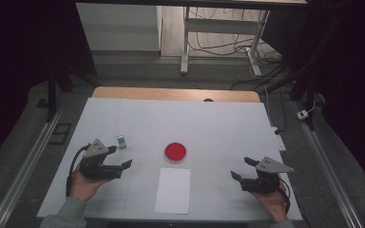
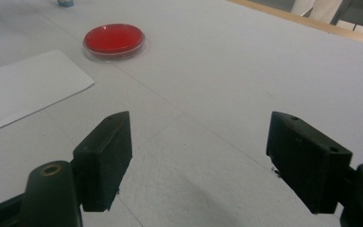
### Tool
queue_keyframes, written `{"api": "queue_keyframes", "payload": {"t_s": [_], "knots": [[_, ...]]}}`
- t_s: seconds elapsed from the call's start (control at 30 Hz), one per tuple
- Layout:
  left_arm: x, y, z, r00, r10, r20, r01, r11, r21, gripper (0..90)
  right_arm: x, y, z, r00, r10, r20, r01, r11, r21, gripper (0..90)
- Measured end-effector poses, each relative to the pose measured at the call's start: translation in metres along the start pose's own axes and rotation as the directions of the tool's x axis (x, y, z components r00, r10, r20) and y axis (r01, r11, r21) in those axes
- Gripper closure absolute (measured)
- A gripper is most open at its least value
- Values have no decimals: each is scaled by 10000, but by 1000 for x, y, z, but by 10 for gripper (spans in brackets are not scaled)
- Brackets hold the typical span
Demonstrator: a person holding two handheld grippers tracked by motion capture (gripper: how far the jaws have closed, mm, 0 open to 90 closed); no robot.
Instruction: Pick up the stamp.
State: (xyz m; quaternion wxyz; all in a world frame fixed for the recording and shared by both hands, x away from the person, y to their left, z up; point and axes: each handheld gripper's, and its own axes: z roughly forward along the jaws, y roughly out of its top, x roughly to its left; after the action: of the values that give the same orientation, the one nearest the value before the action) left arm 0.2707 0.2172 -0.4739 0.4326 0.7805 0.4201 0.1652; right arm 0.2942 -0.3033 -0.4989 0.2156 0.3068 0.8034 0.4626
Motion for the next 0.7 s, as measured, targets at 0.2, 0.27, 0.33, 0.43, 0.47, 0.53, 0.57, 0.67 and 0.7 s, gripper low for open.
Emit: {"api": "queue_keyframes", "payload": {"t_s": [0.2,0.27,0.33,0.43,0.47,0.53,0.57,0.67,0.7], "knots": [[8,11,1,9999,-29,-150,28,10000,-41,196,1,0,0,10000,38,-21,-38,10000,-17,231],[9,14,1,9998,3,-215,-4,10000,-47,196,1,0,0,10000,35,-21,-35,10000,-13,232],[11,17,2,9997,32,-251,-34,10000,-66,197,1,0,0,10000,54,-32,-54,10000,-13,231],[14,22,4,9994,74,-346,-76,10000,-57,201,1,0,0,10000,48,-48,-48,10000,20,232],[15,24,5,9992,105,-379,-107,9999,-34,207,2,0,1,10000,57,-35,-57,10000,29,232],[17,26,6,9987,123,-502,-121,9999,30,213,2,0,1,10000,55,-47,-55,10000,10,233],[19,27,7,9984,83,-553,-81,10000,32,213,2,0,1,10000,55,-47,-55,10000,10,233],[25,29,10,9975,-3,-710,8,10000,73,216,3,0,2,10000,9,-62,-9,10000,30,233],[26,30,11,9972,-3,-750,10,9999,100,218,3,0,2,10000,5,-47,-5,10000,44,233]]}}
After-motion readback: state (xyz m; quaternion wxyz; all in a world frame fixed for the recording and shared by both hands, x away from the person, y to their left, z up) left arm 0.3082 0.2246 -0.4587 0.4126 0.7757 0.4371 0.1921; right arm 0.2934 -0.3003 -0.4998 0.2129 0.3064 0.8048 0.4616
